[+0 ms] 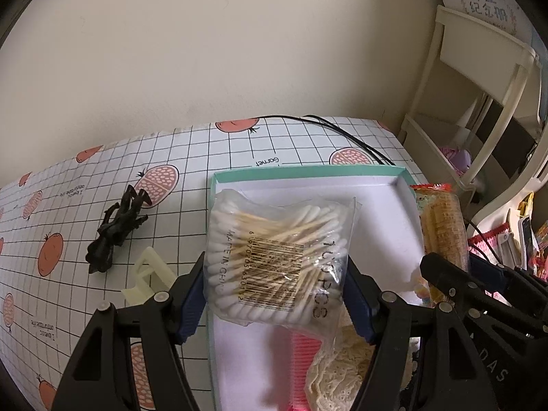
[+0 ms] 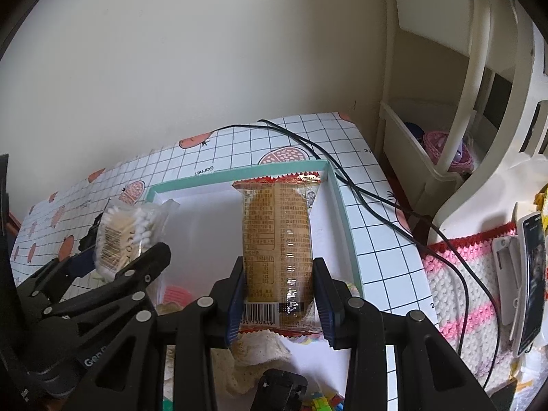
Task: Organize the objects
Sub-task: 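Carry the swab pack and wafer snack bar over the white tray, then open the left tool on the swab pack while the right releases the wafer bar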
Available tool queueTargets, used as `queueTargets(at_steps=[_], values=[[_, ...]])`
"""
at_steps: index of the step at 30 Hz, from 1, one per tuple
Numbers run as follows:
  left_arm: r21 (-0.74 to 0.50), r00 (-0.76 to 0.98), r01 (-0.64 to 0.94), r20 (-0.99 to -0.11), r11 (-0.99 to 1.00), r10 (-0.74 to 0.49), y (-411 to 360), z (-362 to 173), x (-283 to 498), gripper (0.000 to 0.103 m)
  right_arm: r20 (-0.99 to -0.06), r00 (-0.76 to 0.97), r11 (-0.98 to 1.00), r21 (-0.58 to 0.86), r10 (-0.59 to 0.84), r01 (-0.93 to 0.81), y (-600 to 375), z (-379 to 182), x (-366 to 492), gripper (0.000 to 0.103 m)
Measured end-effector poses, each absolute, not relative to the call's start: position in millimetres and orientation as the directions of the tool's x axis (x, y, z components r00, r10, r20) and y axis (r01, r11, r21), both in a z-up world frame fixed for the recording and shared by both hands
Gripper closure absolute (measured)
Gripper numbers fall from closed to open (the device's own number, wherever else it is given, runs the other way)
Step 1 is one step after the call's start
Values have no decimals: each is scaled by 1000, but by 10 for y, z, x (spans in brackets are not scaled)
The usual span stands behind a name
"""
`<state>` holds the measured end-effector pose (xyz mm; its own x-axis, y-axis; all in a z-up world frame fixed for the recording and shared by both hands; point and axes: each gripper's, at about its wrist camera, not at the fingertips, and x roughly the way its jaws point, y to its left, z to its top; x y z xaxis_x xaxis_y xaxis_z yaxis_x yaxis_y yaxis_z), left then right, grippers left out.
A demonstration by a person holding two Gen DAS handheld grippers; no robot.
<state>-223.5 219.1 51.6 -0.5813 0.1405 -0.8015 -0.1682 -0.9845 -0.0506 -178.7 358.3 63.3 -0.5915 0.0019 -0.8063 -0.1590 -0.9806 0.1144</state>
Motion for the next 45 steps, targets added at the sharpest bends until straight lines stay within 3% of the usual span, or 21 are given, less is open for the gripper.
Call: queueTargets(at_steps=[20, 34, 45], values=[[-40, -523, -168, -843, -985, 124, 2221, 345, -2255, 31, -838, -546, -987, 68, 22, -145, 3506, 507, -1810, 63], [-24, -539, -175, -835, -984, 116, 2211, 492, -2269, 28, -824, -565, -986, 54, 47, -160, 3558, 716, -1796, 48], [6, -559, -175, -824, -984, 95, 2201, 661, -2250, 28, -797, -601, -983, 58, 59, -174, 3596, 976, -1738, 47]])
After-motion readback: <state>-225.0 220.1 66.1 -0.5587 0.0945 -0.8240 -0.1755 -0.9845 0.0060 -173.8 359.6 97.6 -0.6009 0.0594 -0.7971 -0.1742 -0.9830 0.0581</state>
